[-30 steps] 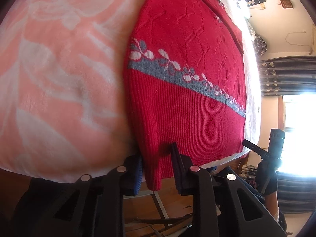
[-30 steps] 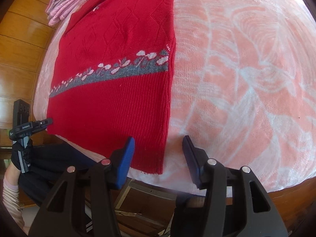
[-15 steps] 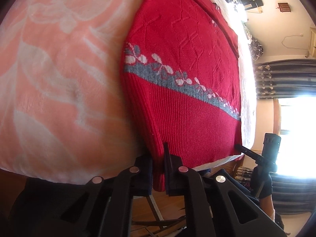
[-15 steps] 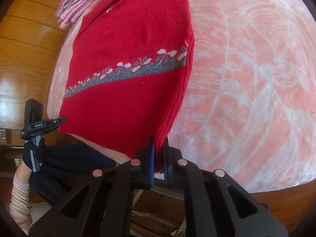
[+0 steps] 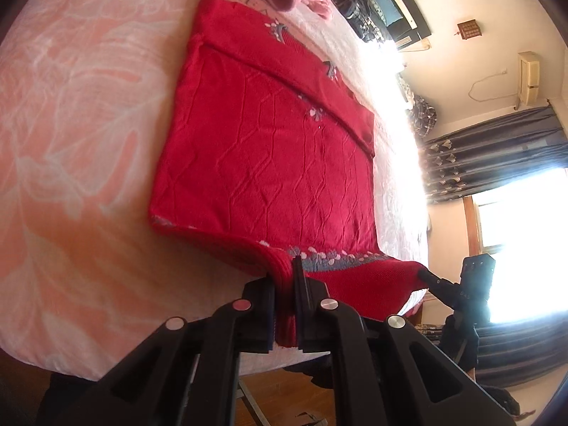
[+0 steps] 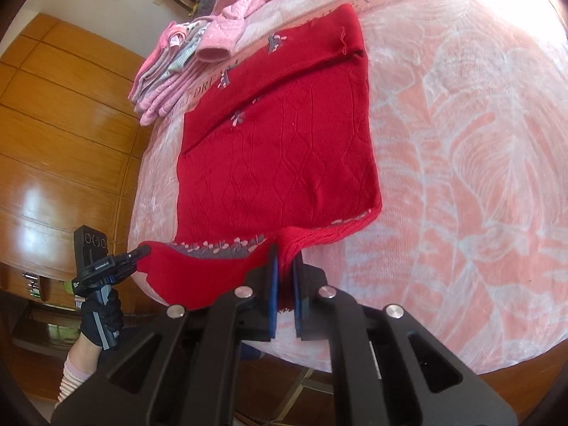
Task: Fold small clothes
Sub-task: 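Lift the hem with both tools and fold it up toward the collar, then open both tools and move them onto the new folded edge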
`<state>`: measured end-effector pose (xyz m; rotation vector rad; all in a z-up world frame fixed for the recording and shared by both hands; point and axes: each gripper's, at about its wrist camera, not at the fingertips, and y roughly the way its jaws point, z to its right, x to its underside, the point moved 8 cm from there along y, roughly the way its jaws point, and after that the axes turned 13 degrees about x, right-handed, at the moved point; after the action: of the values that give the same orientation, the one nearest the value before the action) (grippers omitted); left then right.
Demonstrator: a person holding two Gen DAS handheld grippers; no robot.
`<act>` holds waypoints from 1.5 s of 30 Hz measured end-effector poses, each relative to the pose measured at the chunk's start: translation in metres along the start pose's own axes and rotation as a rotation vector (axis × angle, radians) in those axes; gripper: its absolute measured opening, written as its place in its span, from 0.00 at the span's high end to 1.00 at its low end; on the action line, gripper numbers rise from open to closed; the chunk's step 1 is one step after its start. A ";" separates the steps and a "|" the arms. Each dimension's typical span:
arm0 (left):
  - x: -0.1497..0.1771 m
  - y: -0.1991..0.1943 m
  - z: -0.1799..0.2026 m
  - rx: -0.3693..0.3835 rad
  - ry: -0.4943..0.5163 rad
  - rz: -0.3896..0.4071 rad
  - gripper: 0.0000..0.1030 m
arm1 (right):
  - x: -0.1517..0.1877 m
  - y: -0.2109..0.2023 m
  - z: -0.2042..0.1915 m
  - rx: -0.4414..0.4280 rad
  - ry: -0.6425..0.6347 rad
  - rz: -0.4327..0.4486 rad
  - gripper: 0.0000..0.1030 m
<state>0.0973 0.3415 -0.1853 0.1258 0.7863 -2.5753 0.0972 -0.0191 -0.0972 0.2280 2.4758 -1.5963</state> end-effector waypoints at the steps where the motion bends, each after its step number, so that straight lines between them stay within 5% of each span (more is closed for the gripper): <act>1: -0.008 0.002 0.001 -0.001 -0.006 0.010 0.92 | -0.009 0.000 0.000 0.007 0.012 0.005 0.95; 11: -0.093 0.027 -0.025 -0.063 -0.067 0.109 0.92 | -0.095 0.046 0.009 0.078 0.093 0.014 0.95; 20: -0.144 0.058 -0.048 -0.082 -0.044 0.084 0.92 | -0.149 0.100 0.021 0.046 0.131 -0.017 0.95; 26: -0.162 0.080 -0.079 -0.040 -0.089 0.061 0.92 | -0.165 0.136 0.038 0.040 0.156 -0.058 0.95; 35: -0.167 0.084 -0.082 0.024 -0.020 -0.017 0.90 | -0.167 0.157 0.046 0.031 0.140 -0.095 0.94; 39: -0.168 0.071 -0.074 0.103 -0.069 -0.063 0.84 | -0.170 0.145 0.042 0.006 0.129 -0.087 0.84; 42: -0.172 0.053 -0.064 0.153 -0.065 -0.086 0.73 | -0.176 0.128 0.047 0.046 0.111 -0.036 0.59; 45: -0.185 0.025 -0.065 0.138 -0.035 -0.022 0.69 | -0.182 0.117 0.053 0.048 0.112 -0.005 0.59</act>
<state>0.2718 0.4305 -0.2132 0.1141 0.6001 -2.6445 0.3042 -0.0248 -0.1783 0.3272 2.5241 -1.6903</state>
